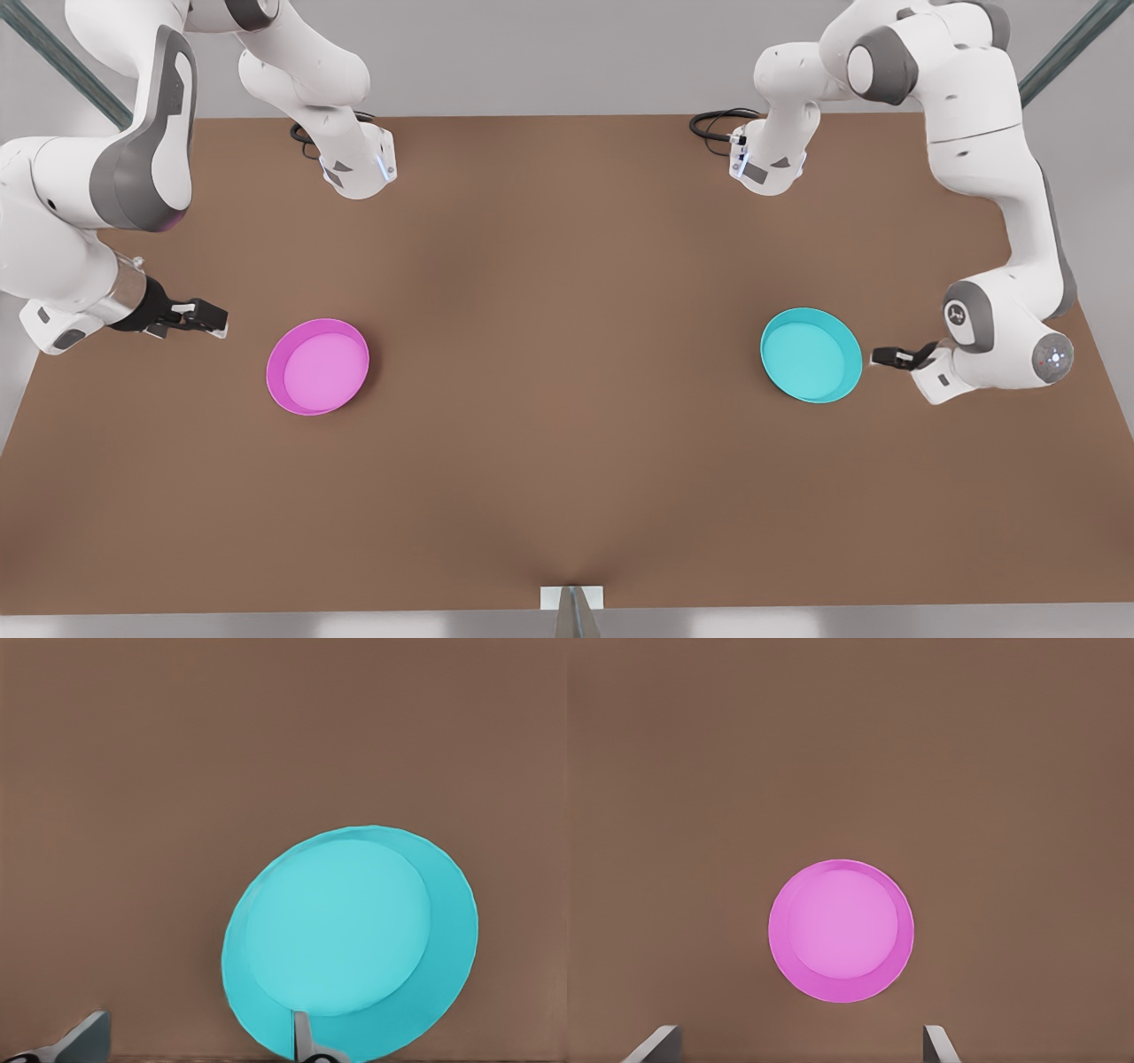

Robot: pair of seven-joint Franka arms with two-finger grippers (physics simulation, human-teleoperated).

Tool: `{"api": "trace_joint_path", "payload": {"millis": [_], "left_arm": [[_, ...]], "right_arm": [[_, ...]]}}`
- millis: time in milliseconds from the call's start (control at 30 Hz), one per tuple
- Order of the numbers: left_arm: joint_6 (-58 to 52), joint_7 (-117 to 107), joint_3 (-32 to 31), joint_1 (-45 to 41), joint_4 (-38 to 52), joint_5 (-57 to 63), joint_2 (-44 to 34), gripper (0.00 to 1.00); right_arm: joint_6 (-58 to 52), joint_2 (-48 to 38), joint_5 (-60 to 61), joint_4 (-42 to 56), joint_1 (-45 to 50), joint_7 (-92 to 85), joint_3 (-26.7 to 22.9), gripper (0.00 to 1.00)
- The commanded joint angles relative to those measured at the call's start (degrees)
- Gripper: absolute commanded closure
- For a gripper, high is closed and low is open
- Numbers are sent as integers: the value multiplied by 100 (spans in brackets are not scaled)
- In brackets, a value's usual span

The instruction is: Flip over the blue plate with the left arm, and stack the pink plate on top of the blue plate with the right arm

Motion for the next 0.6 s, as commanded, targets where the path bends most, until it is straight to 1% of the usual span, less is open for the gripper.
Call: {"api": "trace_joint_path", "payload": {"millis": [0,33,67,133,267,500,533,567], "left_arm": [[-106,-172,11,7,-71,-297,-21,0],[-46,-244,11,42,-318,-279,-162,0],[-72,-287,11,104,-371,-288,-144,0],[16,-340,11,359,-476,-542,49,0],[139,-331,11,394,-468,-1157,533,0],[227,-252,-32,368,-441,-1254,831,1],[227,-252,-41,376,-433,-1254,858,10],[271,-252,-41,376,-424,-1254,893,29]], "right_arm": [[0,0,0,0,0,0,0,0],[-9,0,0,0,0,9,0,0],[-9,0,0,0,0,9,0,0],[-9,0,0,-9,0,0,0,0],[-9,8,0,0,-17,-9,0,0],[-18,17,0,-9,-26,-18,0,0],[-18,8,0,-9,-35,-9,0,0],[-18,8,0,-9,-35,-9,0,0]]}}
